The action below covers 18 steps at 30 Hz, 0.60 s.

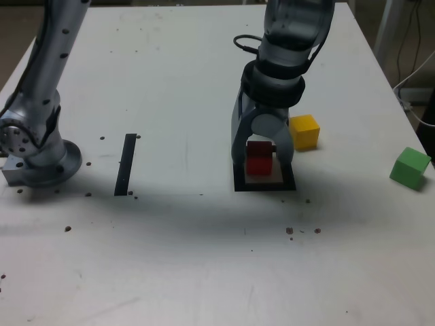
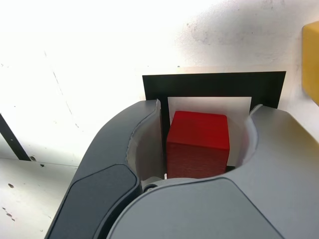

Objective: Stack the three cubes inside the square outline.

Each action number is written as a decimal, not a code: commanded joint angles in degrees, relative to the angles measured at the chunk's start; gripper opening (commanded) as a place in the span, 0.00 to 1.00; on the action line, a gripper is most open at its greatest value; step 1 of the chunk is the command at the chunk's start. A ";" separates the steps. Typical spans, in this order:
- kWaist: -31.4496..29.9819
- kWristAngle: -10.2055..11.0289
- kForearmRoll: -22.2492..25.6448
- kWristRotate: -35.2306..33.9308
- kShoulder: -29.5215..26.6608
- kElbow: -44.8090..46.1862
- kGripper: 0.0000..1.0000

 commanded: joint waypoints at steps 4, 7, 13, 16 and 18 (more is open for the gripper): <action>0.45 1.56 0.22 -0.18 -1.18 0.31 0.94; 1.18 4.13 2.09 -1.04 -3.13 0.51 0.96; 3.53 8.56 5.74 -2.04 -6.11 -0.94 0.98; 4.29 9.55 6.51 -1.56 -5.64 -3.66 0.99; 4.59 9.81 6.93 -0.97 -4.60 -6.29 0.99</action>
